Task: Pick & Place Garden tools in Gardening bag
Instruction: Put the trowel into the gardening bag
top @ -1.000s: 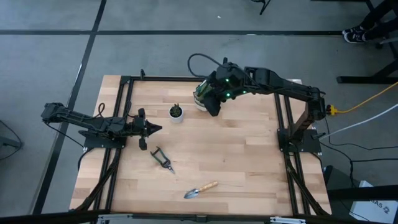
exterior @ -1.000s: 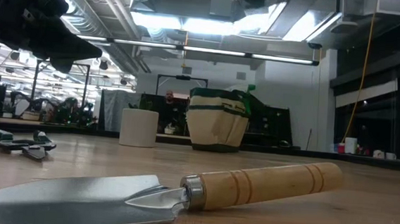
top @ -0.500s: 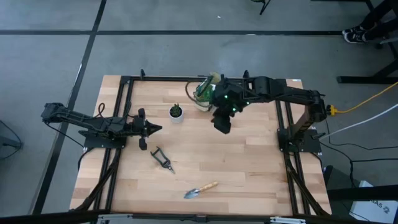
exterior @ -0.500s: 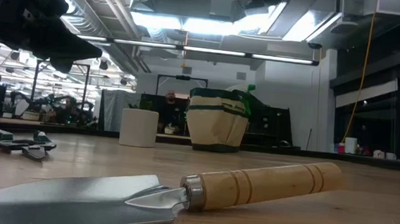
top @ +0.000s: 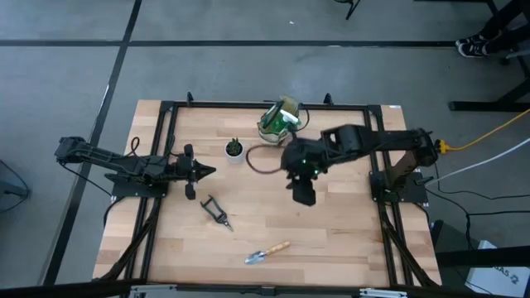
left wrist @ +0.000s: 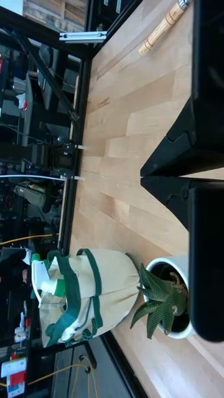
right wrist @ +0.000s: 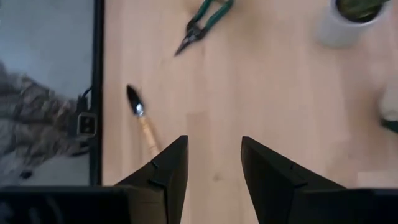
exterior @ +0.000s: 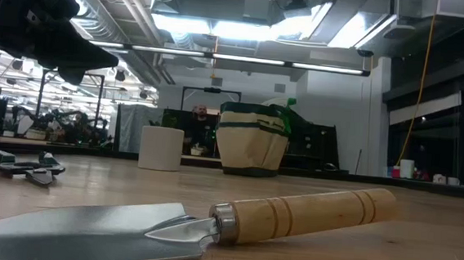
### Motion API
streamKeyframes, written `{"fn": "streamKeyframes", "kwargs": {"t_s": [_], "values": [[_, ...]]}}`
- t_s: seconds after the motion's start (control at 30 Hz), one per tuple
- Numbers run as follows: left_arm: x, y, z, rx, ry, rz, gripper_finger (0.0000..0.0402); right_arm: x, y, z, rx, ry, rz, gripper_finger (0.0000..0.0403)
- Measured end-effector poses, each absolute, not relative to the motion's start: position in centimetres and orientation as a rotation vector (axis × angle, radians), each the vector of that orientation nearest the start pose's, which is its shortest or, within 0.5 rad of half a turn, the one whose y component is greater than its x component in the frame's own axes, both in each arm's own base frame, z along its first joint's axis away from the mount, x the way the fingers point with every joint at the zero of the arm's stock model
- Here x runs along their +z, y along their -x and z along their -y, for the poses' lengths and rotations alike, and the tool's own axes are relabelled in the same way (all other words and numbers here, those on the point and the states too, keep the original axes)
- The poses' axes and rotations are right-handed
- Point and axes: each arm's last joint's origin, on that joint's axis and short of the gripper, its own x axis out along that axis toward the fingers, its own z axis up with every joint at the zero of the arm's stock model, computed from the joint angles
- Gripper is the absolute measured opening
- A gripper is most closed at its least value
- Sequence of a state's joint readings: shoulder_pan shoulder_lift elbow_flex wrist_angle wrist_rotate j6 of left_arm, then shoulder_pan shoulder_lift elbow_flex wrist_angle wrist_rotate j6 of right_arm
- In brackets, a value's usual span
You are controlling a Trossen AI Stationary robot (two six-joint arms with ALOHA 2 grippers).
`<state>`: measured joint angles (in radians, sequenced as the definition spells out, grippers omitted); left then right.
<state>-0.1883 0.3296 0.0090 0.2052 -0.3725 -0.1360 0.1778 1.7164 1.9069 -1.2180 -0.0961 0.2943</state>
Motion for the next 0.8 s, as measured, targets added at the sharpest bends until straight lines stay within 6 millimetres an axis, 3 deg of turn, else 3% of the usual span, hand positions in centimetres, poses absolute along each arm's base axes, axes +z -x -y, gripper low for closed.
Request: {"fn": "streamKeyframes", "kwargs": {"t_s": [0.47,0.8], "values": [[15.8,-11.6,1.1,0.192,0.103,-0.099,0.0004,32.7,-33.4,-11.0,0.338,-0.053,-1.117,0.0149],[15.8,-11.6,1.1,0.192,0.103,-0.098,0.0004,29.5,-33.9,-12.1,0.353,-0.068,-1.077,0.0149]]}}
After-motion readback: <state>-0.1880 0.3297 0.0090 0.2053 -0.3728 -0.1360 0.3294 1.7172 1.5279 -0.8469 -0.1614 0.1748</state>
